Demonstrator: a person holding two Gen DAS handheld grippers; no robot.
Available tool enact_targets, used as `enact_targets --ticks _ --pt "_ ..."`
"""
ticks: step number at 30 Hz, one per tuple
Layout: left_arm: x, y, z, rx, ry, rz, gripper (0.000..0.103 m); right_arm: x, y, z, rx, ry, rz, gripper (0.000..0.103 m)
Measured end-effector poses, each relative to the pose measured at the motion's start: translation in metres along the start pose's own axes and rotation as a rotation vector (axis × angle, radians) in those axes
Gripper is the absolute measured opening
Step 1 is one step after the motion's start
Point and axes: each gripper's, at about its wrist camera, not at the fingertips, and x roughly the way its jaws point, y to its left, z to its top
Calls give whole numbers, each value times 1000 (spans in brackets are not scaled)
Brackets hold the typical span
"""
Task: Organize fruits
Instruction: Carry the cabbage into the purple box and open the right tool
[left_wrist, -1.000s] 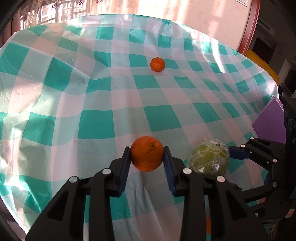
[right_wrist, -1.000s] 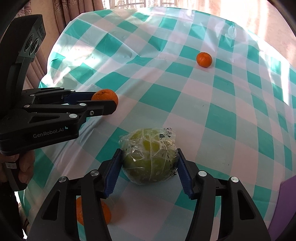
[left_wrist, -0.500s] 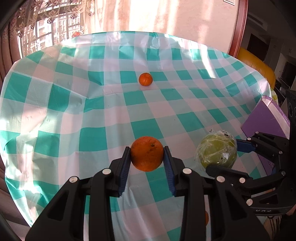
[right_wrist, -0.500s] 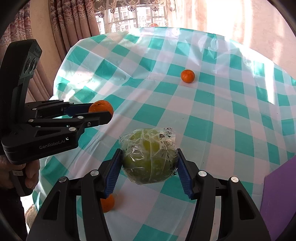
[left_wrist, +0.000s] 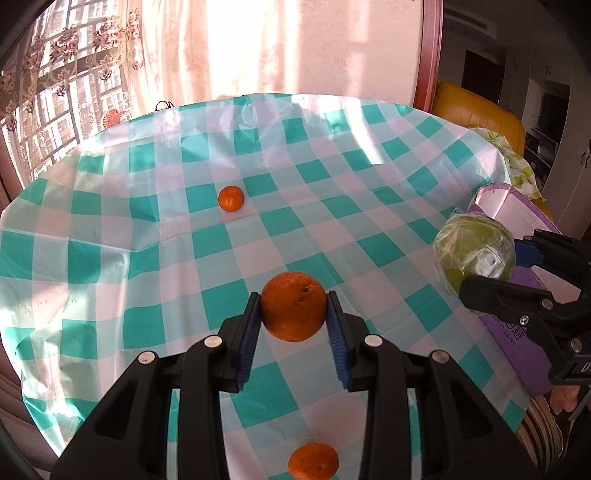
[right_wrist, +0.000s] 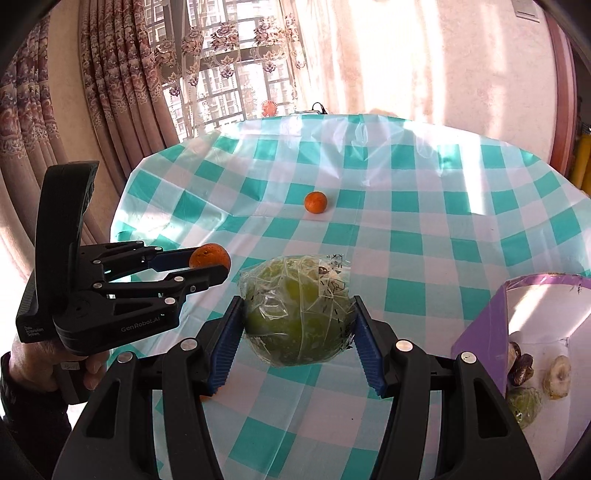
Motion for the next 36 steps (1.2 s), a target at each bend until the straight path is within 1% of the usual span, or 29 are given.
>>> enact_targets --ticks 6,10,19,23,29,33,36 --pt "3 -41 20 68 -18 -45 35 -36 -36 8 22 -52 -63 56" --pt "7 -72 32 120 -26 -86 35 -53 -67 8 38 -66 -129 56" --pt "22 -147 49 225 -25 -207 35 -67 -141 1 89 -38 -257 56" --pt "29 -180 52 271 -12 -252 35 -67 -167 -4 108 -15 -292 56" --pt "40 -226 52 344 20 -298 35 -60 -196 -12 133 22 -323 56" --pt "53 -252 45 396 75 -313 35 -52 -216 -19 170 53 -319 56" --pt "66 -268 37 430 128 -302 35 -46 -226 -25 190 79 -319 56"
